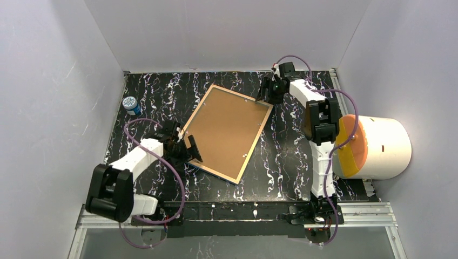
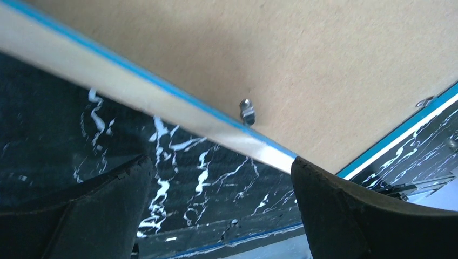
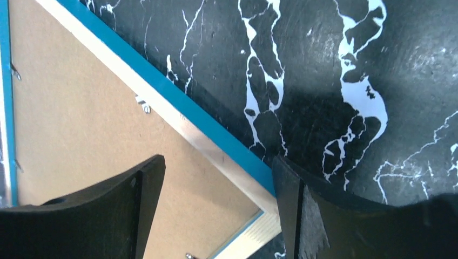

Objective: Put the photo into the frame

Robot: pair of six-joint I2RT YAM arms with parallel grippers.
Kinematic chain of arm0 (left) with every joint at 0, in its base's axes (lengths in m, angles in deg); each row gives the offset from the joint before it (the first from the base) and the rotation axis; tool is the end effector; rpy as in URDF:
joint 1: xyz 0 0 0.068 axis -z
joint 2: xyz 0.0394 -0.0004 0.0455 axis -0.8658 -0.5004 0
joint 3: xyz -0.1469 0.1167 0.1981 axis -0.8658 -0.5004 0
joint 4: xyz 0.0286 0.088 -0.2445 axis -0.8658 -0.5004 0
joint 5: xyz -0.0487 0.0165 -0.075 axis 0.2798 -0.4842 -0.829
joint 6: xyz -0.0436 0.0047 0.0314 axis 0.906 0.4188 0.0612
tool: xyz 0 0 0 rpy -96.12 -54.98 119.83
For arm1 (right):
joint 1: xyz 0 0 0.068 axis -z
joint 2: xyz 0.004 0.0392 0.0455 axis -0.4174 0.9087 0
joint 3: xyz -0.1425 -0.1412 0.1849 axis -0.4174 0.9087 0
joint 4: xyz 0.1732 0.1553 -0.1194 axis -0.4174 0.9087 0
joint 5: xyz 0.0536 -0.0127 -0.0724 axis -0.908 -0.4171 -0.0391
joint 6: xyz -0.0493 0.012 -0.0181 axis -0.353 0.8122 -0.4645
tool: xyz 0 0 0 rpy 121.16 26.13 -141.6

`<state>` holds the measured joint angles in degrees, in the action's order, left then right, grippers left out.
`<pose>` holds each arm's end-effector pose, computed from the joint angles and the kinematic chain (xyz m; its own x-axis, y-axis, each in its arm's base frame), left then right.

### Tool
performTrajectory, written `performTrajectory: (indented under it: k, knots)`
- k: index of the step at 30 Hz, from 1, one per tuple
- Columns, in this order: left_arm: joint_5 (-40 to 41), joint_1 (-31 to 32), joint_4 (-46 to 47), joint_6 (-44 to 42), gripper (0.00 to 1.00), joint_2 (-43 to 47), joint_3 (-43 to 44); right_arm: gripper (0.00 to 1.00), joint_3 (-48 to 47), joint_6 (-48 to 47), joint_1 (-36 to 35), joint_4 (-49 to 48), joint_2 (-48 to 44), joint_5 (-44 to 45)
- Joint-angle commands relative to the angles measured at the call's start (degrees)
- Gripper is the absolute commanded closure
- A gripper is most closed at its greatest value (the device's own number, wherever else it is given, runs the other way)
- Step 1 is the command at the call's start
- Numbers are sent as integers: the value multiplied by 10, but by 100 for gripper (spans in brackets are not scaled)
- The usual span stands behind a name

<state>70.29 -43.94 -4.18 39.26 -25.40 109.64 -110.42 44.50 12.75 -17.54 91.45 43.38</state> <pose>0.2176 -0.0711 0.1820 -0.9119 -0.3643 -0.1891 -0.2606 0.8698 -0.4189 0.5123 0.1200 0.1726 -0.8454 0.1076 -0.5232 -0.1505 0.8918 0.4267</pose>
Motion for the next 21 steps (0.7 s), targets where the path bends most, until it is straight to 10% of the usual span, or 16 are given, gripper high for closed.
performTrajectory:
  k: [1,21]
  knots:
    - [-23,0,68,-9,2,-40,31,19,80,-13,0,-4,-55,-57]
    - [-14,-1,75,-84,19,-248,222,25,549,122,-38,-57,-437,-57]
